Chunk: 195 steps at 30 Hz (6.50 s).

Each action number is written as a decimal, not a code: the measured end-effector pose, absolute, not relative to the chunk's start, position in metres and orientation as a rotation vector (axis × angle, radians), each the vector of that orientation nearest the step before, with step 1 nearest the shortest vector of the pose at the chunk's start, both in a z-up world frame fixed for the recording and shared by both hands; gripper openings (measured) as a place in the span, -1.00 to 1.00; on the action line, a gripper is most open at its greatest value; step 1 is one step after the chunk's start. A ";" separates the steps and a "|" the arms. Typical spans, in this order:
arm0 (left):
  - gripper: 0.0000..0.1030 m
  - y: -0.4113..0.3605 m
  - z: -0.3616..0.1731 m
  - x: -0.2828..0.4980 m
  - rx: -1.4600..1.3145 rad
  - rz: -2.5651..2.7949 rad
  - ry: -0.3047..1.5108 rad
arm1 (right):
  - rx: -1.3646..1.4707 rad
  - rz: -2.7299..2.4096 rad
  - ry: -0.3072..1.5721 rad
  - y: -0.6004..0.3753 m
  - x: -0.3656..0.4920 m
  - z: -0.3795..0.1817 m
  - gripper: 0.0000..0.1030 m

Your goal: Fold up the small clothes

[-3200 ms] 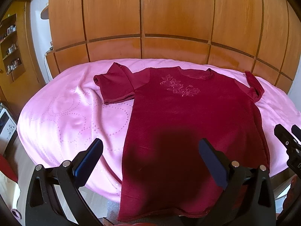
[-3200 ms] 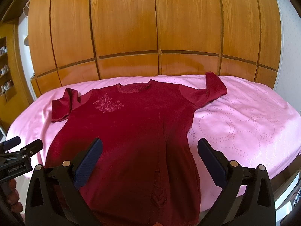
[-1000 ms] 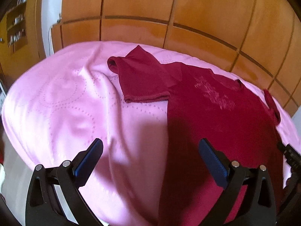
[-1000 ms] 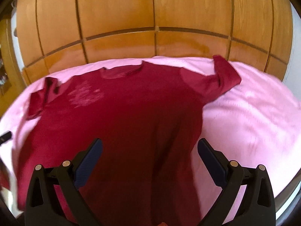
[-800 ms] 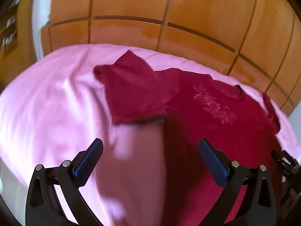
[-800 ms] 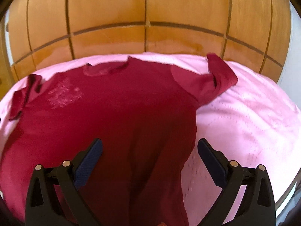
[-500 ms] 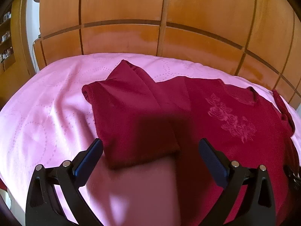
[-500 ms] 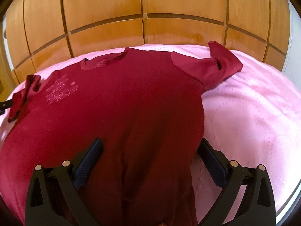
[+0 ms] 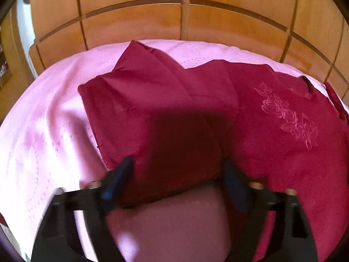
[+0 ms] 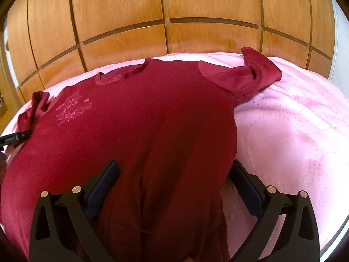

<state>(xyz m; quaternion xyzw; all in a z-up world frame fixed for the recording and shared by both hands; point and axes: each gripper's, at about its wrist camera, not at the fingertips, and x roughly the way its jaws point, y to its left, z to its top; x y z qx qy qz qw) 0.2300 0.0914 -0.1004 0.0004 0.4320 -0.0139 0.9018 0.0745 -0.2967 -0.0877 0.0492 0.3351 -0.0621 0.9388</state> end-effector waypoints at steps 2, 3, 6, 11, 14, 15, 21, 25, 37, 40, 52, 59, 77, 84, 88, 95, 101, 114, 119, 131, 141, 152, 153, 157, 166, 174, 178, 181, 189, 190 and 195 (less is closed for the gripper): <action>-0.72 0.093 -0.097 0.229 0.045 0.030 0.897 | 0.103 -0.125 0.683 -0.297 0.073 -0.088 0.94; -0.75 0.098 -0.094 0.228 0.030 0.029 0.897 | 0.104 -0.124 0.682 -0.298 0.073 -0.088 0.94; -0.79 0.124 -0.079 0.225 -0.075 -0.014 0.894 | 0.106 -0.122 0.681 -0.298 0.073 -0.088 0.94; -0.80 0.184 -0.039 0.212 -0.189 0.014 0.822 | 0.107 -0.122 0.681 -0.298 0.073 -0.088 0.94; -0.80 0.228 -0.023 0.207 -0.258 0.070 0.795 | 0.106 -0.122 0.681 -0.298 0.073 -0.088 0.94; -0.80 0.244 -0.019 0.205 -0.285 0.093 0.788 | 0.107 -0.122 0.681 -0.298 0.073 -0.088 0.94; -0.80 0.315 -0.009 0.197 -0.393 0.170 0.763 | 0.106 -0.121 0.682 -0.298 0.073 -0.088 0.94; -0.81 0.333 0.003 0.195 -0.502 0.118 0.756 | 0.106 -0.121 0.682 -0.298 0.073 -0.088 0.94; -0.82 0.283 0.089 0.206 -0.641 -0.210 0.746 | 0.108 -0.120 0.681 -0.298 0.072 -0.088 0.94; -0.83 0.255 0.096 0.216 -0.680 -0.284 0.757 | 0.109 -0.120 0.681 -0.298 0.072 -0.088 0.94; -0.83 0.099 0.058 0.259 -0.617 -0.492 0.894 | 0.111 -0.118 0.680 -0.298 0.072 -0.087 0.94; -0.83 -0.002 0.043 0.281 -0.558 -0.608 0.937 | 0.113 -0.117 0.680 -0.297 0.072 -0.087 0.94; 0.74 -0.061 -0.028 0.248 -0.304 -0.509 0.829 | 0.116 -0.114 0.674 -0.297 0.073 -0.088 0.94; 0.76 0.031 -0.062 0.217 -0.289 -0.053 0.738 | 0.117 -0.114 0.672 -0.297 0.073 -0.089 0.94; 0.72 0.076 -0.086 0.223 -0.445 0.066 0.830 | 0.119 -0.114 0.668 -0.296 0.073 -0.089 0.94; -0.38 0.075 -0.080 0.262 -0.368 0.039 0.843 | 0.120 -0.114 0.667 -0.297 0.073 -0.089 0.94; -0.89 0.060 -0.062 0.235 -0.211 0.052 0.761 | 0.121 -0.113 0.666 -0.297 0.073 -0.090 0.94; -0.86 0.042 -0.089 0.231 -0.074 0.143 0.846 | 0.152 -0.067 0.663 -0.300 0.082 -0.055 0.94; -0.85 0.038 -0.094 0.233 -0.053 0.153 0.849 | 0.336 0.046 0.721 -0.310 0.115 -0.050 0.93; -0.84 0.044 -0.097 0.236 -0.085 0.141 0.845 | 0.411 -0.012 0.733 -0.317 0.165 -0.032 0.70; -0.81 0.037 -0.098 0.236 -0.046 0.166 0.847 | 0.393 0.122 0.670 -0.315 0.171 0.001 0.30; -0.79 0.048 -0.099 0.235 -0.121 0.130 0.840 | 0.491 0.158 0.844 -0.312 0.225 -0.082 -0.61; -0.79 0.049 -0.099 0.234 -0.128 0.128 0.835 | 0.472 0.186 0.843 -0.310 0.225 -0.081 -0.80; -0.80 0.056 -0.098 0.232 -0.185 0.105 0.811 | 0.417 0.107 0.773 -0.312 0.222 -0.063 -1.00; -0.80 0.057 -0.101 0.234 -0.199 0.095 0.817 | 0.568 0.134 0.735 -0.340 0.216 -0.078 -0.97; -0.80 0.055 -0.101 0.233 -0.184 0.102 0.820 | 0.420 0.221 0.783 -0.303 0.224 -0.072 -0.20; -0.80 0.056 -0.101 0.233 -0.190 0.098 0.821 | 0.287 0.239 0.839 -0.277 0.236 -0.077 -0.89; -0.79 0.058 -0.101 0.233 -0.200 0.093 0.821 | 0.324 0.153 0.772 -0.291 0.230 -0.067 -0.89; -0.78 0.050 -0.099 0.237 -0.153 0.114 0.852 | 0.420 0.122 0.789 -0.315 0.227 -0.088 -0.89; -0.78 0.048 -0.096 0.240 -0.133 0.120 0.867 | 0.422 0.125 0.789 -0.315 0.227 -0.088 -0.89; -0.50 0.080 -0.087 0.243 -0.316 0.189 0.823 | 0.452 0.144 0.781 -0.318 0.226 -0.091 -0.83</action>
